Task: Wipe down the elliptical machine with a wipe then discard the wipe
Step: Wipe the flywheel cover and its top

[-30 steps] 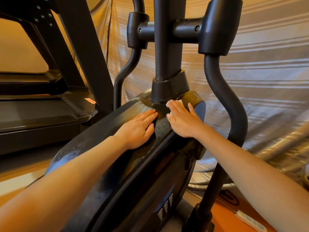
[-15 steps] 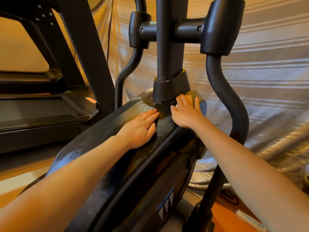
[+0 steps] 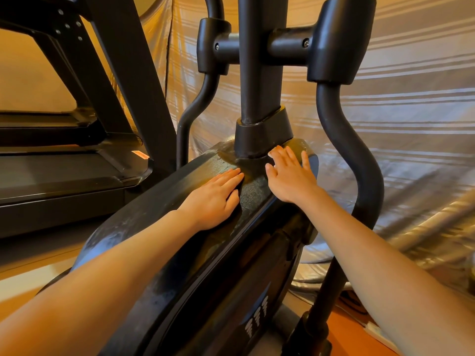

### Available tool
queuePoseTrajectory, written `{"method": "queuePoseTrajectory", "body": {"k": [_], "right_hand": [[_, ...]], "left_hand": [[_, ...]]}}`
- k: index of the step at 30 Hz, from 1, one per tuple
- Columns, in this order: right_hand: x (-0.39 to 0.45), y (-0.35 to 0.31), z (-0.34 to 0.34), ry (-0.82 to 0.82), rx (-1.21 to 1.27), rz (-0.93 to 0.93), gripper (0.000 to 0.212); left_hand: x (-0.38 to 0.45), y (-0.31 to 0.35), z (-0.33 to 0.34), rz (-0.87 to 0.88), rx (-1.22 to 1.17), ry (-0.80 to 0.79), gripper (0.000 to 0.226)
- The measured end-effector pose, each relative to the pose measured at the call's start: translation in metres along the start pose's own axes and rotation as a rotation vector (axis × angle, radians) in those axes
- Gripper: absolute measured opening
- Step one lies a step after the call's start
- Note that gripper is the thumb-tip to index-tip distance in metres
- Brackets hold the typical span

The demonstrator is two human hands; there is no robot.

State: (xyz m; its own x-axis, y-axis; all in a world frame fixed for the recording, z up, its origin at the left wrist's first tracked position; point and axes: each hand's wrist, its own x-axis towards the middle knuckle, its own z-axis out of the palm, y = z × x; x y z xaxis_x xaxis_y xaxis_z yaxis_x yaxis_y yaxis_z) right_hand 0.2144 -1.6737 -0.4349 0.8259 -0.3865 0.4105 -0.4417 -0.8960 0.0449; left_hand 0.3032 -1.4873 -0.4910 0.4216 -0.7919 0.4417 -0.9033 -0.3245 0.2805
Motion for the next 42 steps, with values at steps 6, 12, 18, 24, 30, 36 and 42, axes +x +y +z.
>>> {"method": "queuePoseTrajectory", "body": {"k": [6, 12, 18, 24, 30, 36, 42], "right_hand": [[-0.020, -0.017, 0.007, -0.008, 0.072, -0.163, 0.050], [-0.017, -0.026, 0.003, -0.106, 0.030, -0.295, 0.049], [0.007, -0.044, -0.011, -0.225, -0.147, -0.333, 0.048], [0.017, -0.054, -0.009, -0.239, -0.199, -0.363, 0.049], [0.010, -0.045, -0.006, -0.253, -0.104, -0.399, 0.050], [0.022, -0.056, -0.007, -0.262, -0.071, -0.407, 0.050], [0.039, -0.076, 0.002, -0.250, -0.091, -0.358, 0.053]], "left_hand": [[-0.001, 0.003, -0.001, -0.021, -0.008, 0.001, 0.052], [-0.005, 0.004, 0.000, -0.058, 0.021, 0.041, 0.052], [-0.008, 0.005, 0.000, -0.148, 0.032, 0.069, 0.054], [-0.009, 0.001, 0.000, -0.207, 0.016, 0.078, 0.054], [-0.008, -0.001, 0.000, -0.241, 0.003, 0.076, 0.055], [-0.008, -0.003, 0.003, -0.320, -0.032, 0.117, 0.055], [-0.011, 0.002, -0.001, -0.376, -0.045, 0.119, 0.055]]}}
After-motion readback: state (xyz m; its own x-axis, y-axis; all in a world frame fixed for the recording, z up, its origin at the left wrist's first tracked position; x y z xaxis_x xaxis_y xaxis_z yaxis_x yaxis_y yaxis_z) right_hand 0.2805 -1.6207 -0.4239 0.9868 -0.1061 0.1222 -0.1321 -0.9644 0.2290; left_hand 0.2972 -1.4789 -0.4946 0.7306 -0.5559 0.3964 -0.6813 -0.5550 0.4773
